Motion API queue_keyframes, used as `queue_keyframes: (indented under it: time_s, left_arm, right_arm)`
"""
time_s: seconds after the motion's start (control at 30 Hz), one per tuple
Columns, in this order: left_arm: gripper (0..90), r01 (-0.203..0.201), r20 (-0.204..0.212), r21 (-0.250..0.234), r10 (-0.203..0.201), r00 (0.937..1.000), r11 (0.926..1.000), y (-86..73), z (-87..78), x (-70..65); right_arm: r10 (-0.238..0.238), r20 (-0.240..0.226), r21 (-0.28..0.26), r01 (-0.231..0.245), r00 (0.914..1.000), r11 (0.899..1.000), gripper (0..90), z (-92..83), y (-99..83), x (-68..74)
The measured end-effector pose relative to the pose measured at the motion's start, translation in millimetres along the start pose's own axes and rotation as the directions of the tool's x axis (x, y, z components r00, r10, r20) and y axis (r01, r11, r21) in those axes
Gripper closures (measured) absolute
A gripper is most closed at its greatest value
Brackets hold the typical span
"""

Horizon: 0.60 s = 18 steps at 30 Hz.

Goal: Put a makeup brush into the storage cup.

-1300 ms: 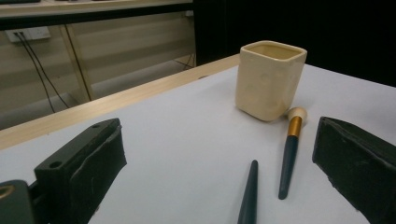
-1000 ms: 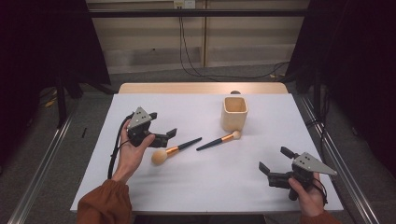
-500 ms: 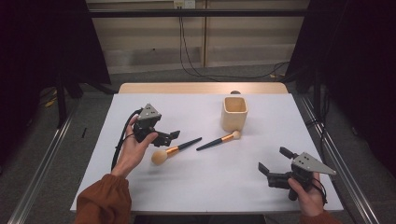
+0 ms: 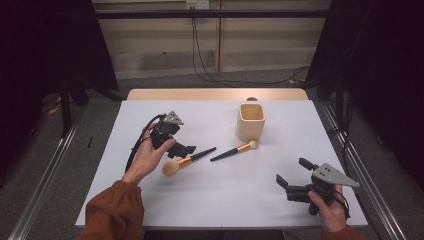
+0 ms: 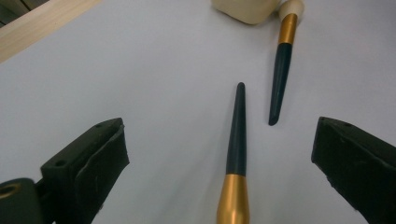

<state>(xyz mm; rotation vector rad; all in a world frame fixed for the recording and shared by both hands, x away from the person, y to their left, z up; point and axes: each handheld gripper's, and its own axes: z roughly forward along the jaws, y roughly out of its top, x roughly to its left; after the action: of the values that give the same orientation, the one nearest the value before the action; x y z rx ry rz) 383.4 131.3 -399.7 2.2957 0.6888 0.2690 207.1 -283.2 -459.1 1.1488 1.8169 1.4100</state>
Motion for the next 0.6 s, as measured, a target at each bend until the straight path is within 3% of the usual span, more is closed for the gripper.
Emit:
queue_keyframes:
  time_s: [0.07, 0.23, 0.3, 0.33, 0.37, 0.4, 0.43, 0.47, 0.5, 0.57, 0.6]
  left_arm:
    - [3.9, 0.007, 0.011, 0.02, -0.007, 0.9999, 0.9998, 1.3, 2.5, 1.1]
    - [4.0, -0.033, 0.015, 0.108, 0.031, 0.9994, 0.9936, 4.6, 8.5, 3.1]
    - [4.0, -0.022, 0.017, 0.117, 0.021, 0.9996, 0.9929, 4.9, 10.9, 2.2]
    - [4.0, -0.035, 0.031, 0.158, 0.03, 0.9991, 0.9869, 5.7, 13.5, 2.5]
    - [4.2, -0.035, 0.031, 0.158, 0.03, 0.9991, 0.9869, 5.7, 13.5, 2.5]
    - [5.2, -0.058, 0.044, 0.186, 0.05, 0.9978, 0.9809, 6.5, 14.6, 2.9]
    - [5.4, -0.09, 0.058, 0.232, 0.078, 0.9953, 0.9685, 7.9, 15.7, 4.7]
    - [5.4, -0.09, 0.058, 0.232, 0.078, 0.9953, 0.9685, 7.9, 15.7, 4.7]
    - [5.4, -0.098, 0.079, 0.25, 0.081, 0.9936, 0.9633, 8.7, 17.2, 5.8]
    - [5.4, -0.081, 0.079, 0.252, 0.063, 0.9949, 0.9642, 8.6, 18.5, 4.9]
    - [5.4, -0.11, 0.099, 0.287, 0.085, 0.9914, 0.9515, 9.6, 19.6, 6.8]
  right_arm:
    - [0.0, 0.0, 0.0, 0.0, 1.0, 1.0, 0.0, 0.0, -0.1, -0.2]
    - [0.0, -0.002, 0.001, 0.0, 1.0, 1.0, 0.0, 0.3, -0.2, -0.2]
    - [0.0, -0.001, 0.002, 0.0, 1.0, 1.0, 0.0, 0.4, -0.3, -0.2]
    - [-0.002, -0.003, 0.003, 0.002, 1.0, 1.0, 0.0, 0.7, -0.5, -0.2]
    - [-0.002, -0.003, 0.003, 0.002, 1.0, 1.0, 0.0, 0.7, -0.5, -0.2]
    - [-0.004, -0.004, 0.005, 0.004, 1.0, 1.0, 0.0, 0.8, -0.5, 0.1]
    - [-0.004, -0.005, 0.005, 0.004, 1.0, 1.0, 0.0, 0.9, -0.6, 0.0]
    - [-0.004, -0.005, 0.005, 0.004, 1.0, 1.0, 0.0, 0.9, -0.6, 0.0]
    - [-0.004, -0.005, 0.005, 0.004, 1.0, 1.0, 0.0, 0.9, -0.7, -0.3]
    - [-0.003, -0.005, 0.006, 0.003, 1.0, 1.0, 0.0, 0.8, -0.8, -0.4]
    - [-0.003, -0.006, 0.006, 0.003, 1.0, 1.0, 0.0, 0.8, -0.8, -0.3]
